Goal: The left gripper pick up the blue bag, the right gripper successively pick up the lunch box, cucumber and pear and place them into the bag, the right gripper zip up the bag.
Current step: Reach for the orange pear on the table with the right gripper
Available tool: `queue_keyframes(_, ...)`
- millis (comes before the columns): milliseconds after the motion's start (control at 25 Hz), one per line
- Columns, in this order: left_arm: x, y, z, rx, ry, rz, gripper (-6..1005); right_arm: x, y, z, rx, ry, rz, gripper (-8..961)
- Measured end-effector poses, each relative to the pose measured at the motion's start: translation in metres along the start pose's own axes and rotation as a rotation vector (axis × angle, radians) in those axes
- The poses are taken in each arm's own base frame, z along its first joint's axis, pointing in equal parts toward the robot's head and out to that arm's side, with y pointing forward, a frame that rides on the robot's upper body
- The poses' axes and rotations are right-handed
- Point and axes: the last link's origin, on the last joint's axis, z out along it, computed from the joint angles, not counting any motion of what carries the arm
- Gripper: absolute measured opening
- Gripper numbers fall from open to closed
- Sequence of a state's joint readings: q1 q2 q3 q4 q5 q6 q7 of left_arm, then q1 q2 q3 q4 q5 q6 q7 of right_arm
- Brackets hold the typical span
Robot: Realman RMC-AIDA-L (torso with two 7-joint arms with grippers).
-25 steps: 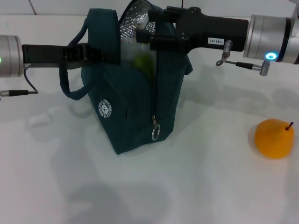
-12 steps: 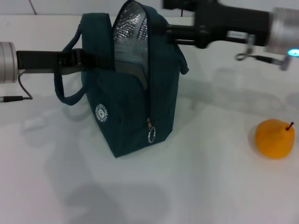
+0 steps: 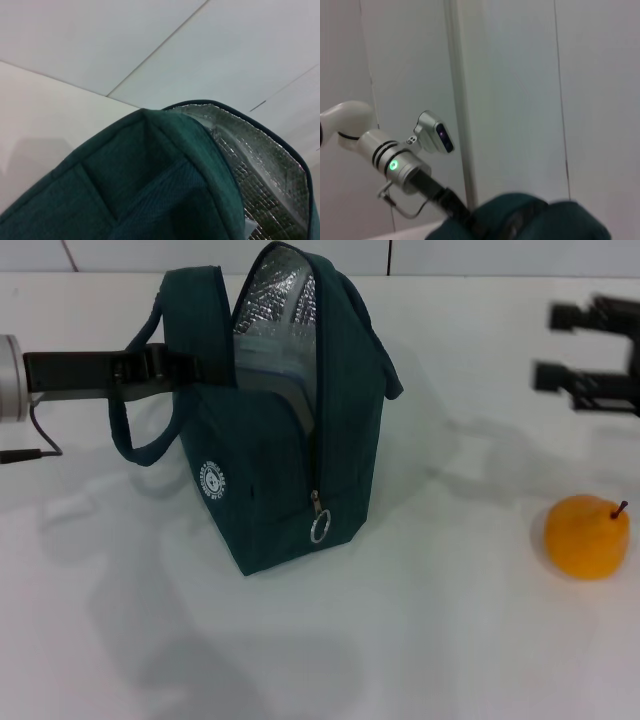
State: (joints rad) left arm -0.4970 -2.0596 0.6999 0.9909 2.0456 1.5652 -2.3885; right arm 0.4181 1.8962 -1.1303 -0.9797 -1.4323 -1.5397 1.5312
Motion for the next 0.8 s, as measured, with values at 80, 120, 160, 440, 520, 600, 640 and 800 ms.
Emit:
queue_keyframes(80,0.0,0.0,0.0,-0.001,0.0,-0.001,50,0.007,0.004,-0.019,-0.003,0.025,0.017,754)
queue_keyframes(120,0.0,0.0,0.001,-0.002,0.0,-0.001,50,0.011,0.006,-0.03,-0.003,0.046,0.024,754)
queue_keyframes(160,0.0,0.0,0.001,-0.002,0.0,-0.001,50,0.015,0.009,-0.042,-0.004,0.069,0.032,753)
queue_keyframes(440,-0.001,0.001,0.001,-0.004,0.0,-0.002,50,0.033,0.027,-0.077,-0.021,0.148,0.062,748)
queue_keyframes(520,-0.001,0.0,0.002,-0.005,-0.001,-0.003,50,0.04,0.031,-0.082,-0.014,0.161,0.058,746)
queue_keyframes(600,-0.003,0.0,0.003,-0.011,-0.004,-0.005,50,0.049,0.035,-0.087,0.002,0.163,0.058,745)
queue_keyframes(640,-0.003,0.0,0.004,-0.012,-0.005,-0.005,50,0.055,0.037,-0.09,0.019,0.164,0.062,744)
queue_keyframes(800,-0.003,0.0,0.005,-0.015,-0.006,0.0,50,0.066,0.037,-0.093,0.051,0.176,0.084,741)
